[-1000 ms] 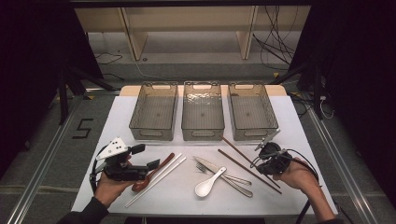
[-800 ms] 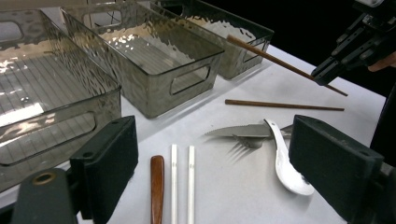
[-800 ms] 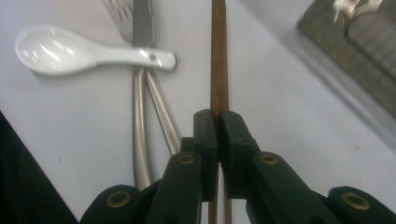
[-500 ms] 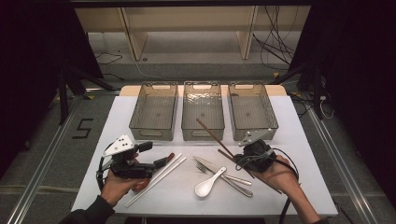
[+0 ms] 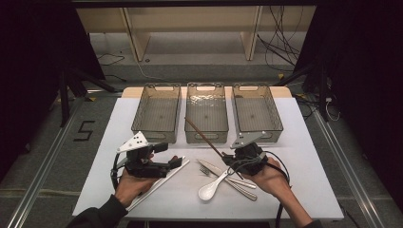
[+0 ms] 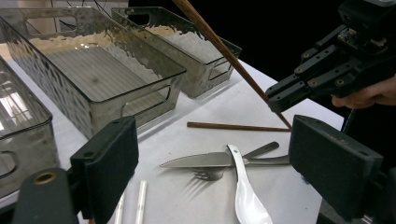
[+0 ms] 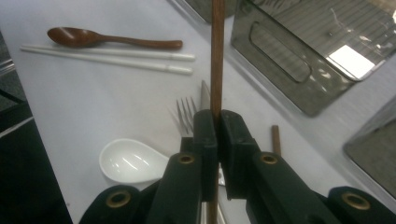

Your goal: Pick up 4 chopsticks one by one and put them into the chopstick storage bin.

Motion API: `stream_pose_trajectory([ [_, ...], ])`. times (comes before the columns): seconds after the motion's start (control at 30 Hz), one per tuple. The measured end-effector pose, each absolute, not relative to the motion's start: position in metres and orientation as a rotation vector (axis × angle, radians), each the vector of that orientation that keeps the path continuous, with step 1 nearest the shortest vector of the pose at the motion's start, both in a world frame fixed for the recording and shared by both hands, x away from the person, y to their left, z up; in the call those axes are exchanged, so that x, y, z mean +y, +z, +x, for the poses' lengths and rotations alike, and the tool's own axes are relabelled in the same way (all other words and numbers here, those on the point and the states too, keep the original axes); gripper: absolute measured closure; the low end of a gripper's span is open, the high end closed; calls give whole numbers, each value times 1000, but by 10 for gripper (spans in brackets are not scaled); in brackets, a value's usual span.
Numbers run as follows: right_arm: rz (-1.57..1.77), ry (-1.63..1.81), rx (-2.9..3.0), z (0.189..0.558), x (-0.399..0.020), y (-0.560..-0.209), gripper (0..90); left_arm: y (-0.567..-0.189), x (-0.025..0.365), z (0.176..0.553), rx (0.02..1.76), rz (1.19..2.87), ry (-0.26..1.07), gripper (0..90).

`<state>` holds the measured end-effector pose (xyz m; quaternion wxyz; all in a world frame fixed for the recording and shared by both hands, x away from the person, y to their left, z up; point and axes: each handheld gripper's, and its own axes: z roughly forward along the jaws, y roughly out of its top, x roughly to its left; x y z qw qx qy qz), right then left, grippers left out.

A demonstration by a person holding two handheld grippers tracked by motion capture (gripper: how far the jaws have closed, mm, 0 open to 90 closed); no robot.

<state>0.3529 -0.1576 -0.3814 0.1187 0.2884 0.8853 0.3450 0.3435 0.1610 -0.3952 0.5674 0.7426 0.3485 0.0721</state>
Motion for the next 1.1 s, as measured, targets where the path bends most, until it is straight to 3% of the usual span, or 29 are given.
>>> stream_pose_trajectory([
  [0.3, 802, 1087, 2589, 350, -138, -382, 862, -396, 138, 354, 797, 1751, 112, 180],
  [1.1, 737, 1180, 2595, 340, -112, -385, 861, -402, 124, 364, 781, 1729, -61, 547],
])
